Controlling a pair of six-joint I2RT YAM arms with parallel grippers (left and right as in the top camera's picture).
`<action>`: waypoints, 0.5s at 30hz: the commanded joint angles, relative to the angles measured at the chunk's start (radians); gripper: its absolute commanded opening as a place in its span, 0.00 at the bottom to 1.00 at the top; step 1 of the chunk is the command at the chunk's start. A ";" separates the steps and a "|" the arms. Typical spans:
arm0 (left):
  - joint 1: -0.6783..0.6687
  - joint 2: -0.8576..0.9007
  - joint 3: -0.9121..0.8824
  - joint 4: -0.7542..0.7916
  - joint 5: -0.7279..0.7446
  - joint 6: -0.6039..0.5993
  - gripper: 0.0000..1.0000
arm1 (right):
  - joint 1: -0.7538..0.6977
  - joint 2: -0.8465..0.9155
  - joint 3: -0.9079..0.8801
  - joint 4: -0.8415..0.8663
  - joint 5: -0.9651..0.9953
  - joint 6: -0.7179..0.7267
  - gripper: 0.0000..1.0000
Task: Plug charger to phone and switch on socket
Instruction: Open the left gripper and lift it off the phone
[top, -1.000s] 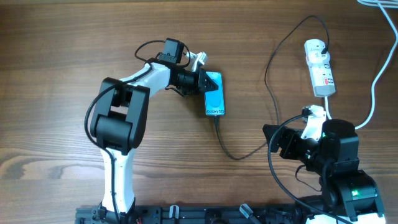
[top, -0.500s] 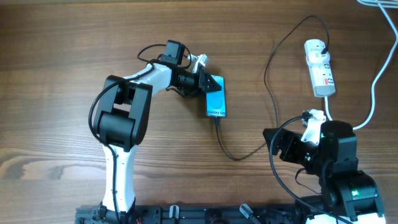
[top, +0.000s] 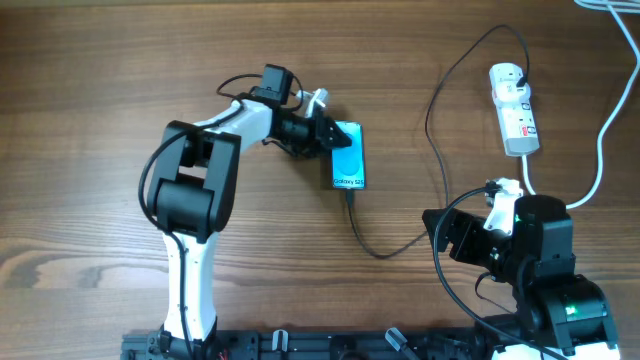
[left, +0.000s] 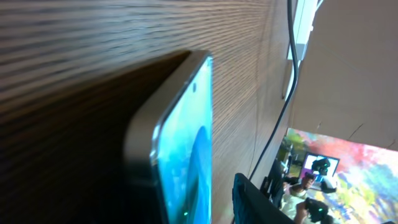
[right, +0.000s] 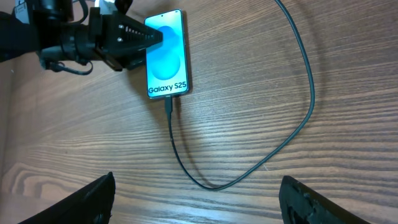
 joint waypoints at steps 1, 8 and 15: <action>0.055 0.054 -0.036 -0.032 -0.198 -0.001 0.35 | -0.001 -0.005 0.006 -0.001 0.017 0.010 0.85; 0.048 0.054 -0.036 -0.024 -0.199 -0.002 0.35 | -0.001 -0.005 0.003 -0.003 0.018 0.011 0.91; 0.049 0.054 -0.036 -0.026 -0.192 -0.010 0.38 | -0.001 -0.005 0.003 0.038 0.099 0.011 0.99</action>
